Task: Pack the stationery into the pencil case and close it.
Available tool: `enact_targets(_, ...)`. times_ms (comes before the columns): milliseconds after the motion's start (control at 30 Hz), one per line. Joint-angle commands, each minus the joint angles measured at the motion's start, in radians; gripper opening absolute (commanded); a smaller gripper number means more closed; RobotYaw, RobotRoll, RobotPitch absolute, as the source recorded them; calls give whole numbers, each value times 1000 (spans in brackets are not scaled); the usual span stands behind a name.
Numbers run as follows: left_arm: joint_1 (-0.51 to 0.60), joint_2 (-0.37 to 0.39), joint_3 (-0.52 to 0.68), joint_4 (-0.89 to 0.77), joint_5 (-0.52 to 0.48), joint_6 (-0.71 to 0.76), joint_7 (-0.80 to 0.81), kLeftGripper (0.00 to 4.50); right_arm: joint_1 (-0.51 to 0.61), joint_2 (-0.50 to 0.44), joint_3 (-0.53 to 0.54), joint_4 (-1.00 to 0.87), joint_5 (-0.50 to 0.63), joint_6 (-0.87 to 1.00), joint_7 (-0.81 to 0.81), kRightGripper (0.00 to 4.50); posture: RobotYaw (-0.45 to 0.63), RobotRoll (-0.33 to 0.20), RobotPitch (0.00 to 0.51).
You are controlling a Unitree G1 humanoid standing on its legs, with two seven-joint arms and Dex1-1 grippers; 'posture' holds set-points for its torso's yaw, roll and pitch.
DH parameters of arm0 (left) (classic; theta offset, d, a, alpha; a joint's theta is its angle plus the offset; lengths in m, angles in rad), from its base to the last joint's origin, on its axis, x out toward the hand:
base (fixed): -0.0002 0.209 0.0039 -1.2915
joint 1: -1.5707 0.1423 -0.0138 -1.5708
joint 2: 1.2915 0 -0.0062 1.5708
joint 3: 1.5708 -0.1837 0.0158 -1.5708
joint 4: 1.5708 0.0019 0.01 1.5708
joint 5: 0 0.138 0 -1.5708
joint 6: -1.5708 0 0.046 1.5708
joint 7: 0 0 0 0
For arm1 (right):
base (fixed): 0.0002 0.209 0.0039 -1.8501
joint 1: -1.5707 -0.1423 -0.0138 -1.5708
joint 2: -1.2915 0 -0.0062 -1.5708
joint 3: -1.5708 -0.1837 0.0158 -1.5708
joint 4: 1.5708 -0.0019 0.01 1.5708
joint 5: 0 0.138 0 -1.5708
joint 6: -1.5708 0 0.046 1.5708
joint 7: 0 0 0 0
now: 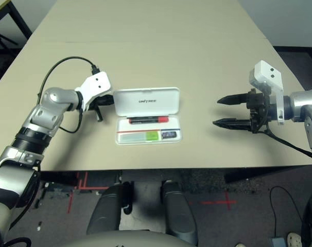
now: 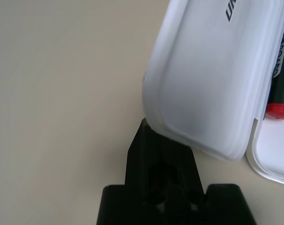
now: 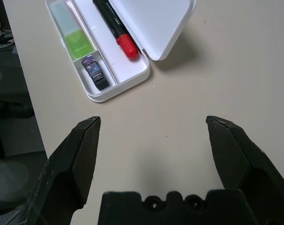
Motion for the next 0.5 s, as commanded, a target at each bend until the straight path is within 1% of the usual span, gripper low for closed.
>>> enact_targets(33,-3,-14,14,-41,-30,31,-25,24,10,2,0,12,-5,-13,-1,4500,-6,0,161)
enact_targets(500,33,3,20,-202,-81,130,-96,24,0,4,21,40,-29,-40,12,4500,0,0,165)
